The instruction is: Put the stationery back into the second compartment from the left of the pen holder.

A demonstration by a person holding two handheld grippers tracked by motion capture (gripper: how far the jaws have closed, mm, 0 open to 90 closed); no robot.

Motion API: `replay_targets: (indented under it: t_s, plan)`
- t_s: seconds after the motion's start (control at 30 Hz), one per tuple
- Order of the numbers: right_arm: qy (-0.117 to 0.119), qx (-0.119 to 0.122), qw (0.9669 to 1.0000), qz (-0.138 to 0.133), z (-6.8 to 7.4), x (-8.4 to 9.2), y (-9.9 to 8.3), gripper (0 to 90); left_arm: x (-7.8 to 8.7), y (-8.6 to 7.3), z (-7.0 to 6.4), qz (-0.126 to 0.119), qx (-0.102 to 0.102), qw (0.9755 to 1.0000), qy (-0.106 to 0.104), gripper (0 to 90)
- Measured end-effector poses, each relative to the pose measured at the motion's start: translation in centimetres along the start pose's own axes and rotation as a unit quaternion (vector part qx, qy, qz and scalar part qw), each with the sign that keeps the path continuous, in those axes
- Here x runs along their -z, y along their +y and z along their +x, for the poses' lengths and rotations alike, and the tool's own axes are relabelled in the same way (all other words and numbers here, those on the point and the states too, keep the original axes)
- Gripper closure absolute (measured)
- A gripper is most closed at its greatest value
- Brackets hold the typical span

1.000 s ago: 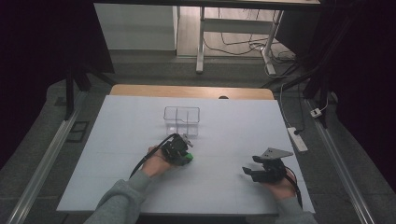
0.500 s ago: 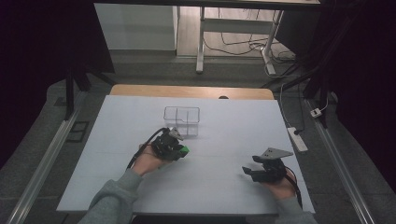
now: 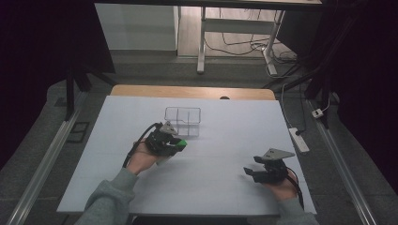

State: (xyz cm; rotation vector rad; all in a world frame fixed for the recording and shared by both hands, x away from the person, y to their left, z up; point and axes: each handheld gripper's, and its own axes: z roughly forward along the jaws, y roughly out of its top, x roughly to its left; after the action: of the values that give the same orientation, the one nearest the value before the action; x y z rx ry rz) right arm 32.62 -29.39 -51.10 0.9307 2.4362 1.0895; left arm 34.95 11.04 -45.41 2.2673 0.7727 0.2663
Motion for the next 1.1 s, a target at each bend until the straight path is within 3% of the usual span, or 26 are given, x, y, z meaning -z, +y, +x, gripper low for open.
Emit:
replay_targets:
  t_s: [0.33, 0.53, 1.1]
  plan:
    - [0.000, 0.000, 1.0000, -0.001, 0.0, 0.0, 0.0, 33.8, 1.5, 0.1, 0.5, -0.044, 0.005, 0.9990, 0.009, 66.7]
    - [0.000, 0.000, 1.0000, -0.002, 0.0, 0.0, 0.0, 33.8, 2.3, 0.3, 0.9, -0.080, 0.012, 0.9967, -0.002, 66.7]
    - [-0.001, 0.000, 1.0000, -0.007, -0.1, 0.1, 0.0, 33.3, 3.3, 1.7, 1.9, -0.119, 0.015, 0.9928, 0.001, 66.6]
